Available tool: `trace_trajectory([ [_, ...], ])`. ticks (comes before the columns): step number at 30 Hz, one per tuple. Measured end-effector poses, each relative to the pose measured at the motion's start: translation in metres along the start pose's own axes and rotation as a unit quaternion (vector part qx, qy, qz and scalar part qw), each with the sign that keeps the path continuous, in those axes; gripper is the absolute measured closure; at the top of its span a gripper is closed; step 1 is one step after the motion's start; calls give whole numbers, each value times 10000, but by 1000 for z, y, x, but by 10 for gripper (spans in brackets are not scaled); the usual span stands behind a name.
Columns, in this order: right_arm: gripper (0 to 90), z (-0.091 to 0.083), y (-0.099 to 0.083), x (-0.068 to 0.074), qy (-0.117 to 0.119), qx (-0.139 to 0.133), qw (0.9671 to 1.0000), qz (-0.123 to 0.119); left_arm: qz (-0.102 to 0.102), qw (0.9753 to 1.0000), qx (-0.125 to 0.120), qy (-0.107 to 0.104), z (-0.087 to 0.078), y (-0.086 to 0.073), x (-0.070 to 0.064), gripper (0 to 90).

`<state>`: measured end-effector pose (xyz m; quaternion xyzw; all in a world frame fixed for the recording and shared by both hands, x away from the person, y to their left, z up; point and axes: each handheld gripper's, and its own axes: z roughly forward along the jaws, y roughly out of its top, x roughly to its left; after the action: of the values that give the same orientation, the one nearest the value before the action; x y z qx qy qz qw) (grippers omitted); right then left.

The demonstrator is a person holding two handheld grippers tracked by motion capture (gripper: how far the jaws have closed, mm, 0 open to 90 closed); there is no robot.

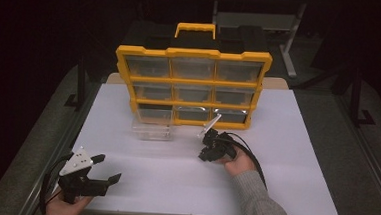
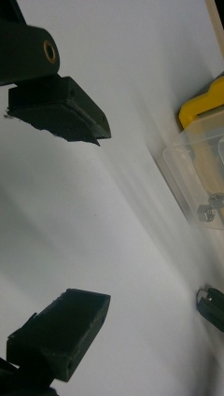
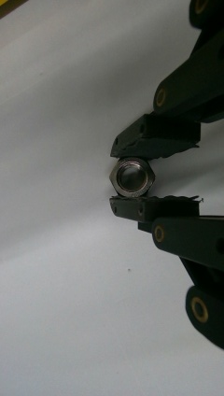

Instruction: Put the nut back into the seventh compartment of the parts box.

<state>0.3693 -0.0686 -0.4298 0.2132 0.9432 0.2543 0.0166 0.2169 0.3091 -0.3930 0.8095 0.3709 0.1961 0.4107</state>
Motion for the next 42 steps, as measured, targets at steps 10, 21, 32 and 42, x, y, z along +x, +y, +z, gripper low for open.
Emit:
trace_trajectory([
  [10,691,-4,-2,-7,249,-90,9994,209,-10,10000,-1,-6,0,0,0,168],
  [21,691,-30,4,-11,389,-411,9978,332,0,10000,2,-2,0,1,0,168],
  [32,691,-51,23,-14,402,-583,9975,89,24,10000,27,-7,0,1,0,167],
  [42,691,-66,45,-9,450,-550,9975,52,18,10000,28,-25,0,1,0,167],
])
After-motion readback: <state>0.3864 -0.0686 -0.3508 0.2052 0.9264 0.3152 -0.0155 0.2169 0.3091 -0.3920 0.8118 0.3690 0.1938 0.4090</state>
